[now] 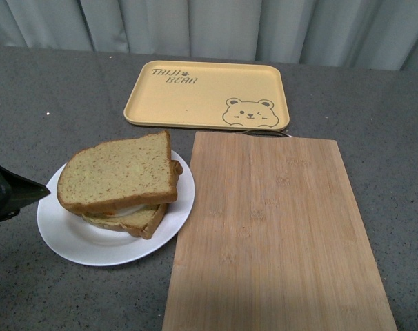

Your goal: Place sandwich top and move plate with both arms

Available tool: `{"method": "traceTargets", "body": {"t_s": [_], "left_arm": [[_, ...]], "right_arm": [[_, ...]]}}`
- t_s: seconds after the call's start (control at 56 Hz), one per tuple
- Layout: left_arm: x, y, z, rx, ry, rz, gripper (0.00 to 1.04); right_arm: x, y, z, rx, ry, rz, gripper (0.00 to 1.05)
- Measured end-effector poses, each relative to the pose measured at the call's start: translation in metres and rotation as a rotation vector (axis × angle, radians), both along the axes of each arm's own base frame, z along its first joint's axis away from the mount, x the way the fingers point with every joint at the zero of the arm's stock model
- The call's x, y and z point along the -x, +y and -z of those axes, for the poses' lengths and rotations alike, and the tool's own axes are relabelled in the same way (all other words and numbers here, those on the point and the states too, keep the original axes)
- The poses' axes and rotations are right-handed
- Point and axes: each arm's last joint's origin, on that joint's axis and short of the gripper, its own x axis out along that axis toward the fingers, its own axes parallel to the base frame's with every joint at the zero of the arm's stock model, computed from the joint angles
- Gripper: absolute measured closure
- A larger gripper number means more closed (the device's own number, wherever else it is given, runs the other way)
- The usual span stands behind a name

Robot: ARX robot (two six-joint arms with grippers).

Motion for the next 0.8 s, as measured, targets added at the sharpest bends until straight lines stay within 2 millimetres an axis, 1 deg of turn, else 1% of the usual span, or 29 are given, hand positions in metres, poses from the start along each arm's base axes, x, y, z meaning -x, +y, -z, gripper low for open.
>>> {"method": "traceTargets", "body": {"t_s": [0.107,0.232,0.464,0.804], "left_arm": [[-0.001,-0.002,0.011,0.009,0.040,0.004,0.07],[-0.002,-0.003,0.018,0.016,0.046,0.017,0.07],[-0.006,-0.003,0.041,0.006,0.113,0.018,0.07],[-0.024,-0.006,0.051,0.045,0.119,0.012,0.07]], "right_arm": [[0.000,0.000,0.000,0.000,0.000,0.000,0.09],[0.000,0.000,0.000,0.000,0.000,0.000,0.09],[0.000,0.000,0.000,0.000,0.000,0.000,0.09],[0.000,0.000,0.000,0.000,0.000,0.000,0.09]]}}
